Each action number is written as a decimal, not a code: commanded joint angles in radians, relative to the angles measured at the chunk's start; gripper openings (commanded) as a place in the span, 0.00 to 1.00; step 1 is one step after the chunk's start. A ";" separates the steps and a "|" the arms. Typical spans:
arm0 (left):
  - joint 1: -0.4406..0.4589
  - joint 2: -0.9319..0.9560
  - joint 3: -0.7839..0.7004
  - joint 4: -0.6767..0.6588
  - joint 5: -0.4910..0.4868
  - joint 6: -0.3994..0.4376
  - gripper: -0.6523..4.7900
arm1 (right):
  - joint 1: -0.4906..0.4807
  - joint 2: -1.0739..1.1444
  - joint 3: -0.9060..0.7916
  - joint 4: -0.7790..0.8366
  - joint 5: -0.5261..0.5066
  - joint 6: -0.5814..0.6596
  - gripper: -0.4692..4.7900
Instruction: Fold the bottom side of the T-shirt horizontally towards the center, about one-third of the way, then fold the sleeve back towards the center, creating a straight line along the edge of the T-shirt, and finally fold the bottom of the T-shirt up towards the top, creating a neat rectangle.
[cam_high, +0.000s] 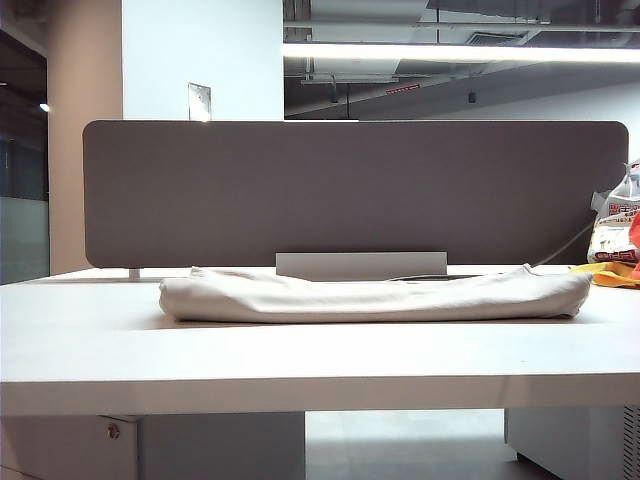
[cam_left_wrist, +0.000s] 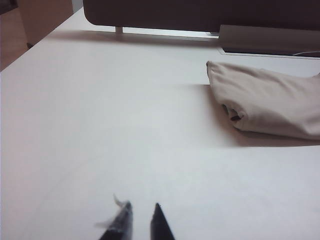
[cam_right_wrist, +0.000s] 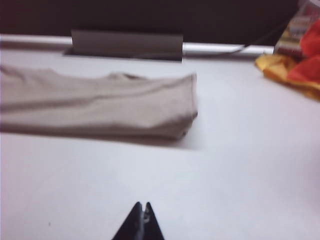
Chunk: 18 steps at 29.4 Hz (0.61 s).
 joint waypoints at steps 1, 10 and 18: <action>-0.001 0.000 0.000 0.006 0.006 -0.003 0.22 | 0.000 -0.001 -0.005 0.026 0.016 -0.001 0.08; -0.001 0.000 0.000 0.006 0.006 -0.003 0.22 | 0.000 -0.001 -0.005 -0.063 0.036 -0.016 0.08; -0.001 0.000 0.000 0.006 0.006 -0.003 0.22 | 0.000 -0.001 -0.005 -0.063 0.036 -0.016 0.08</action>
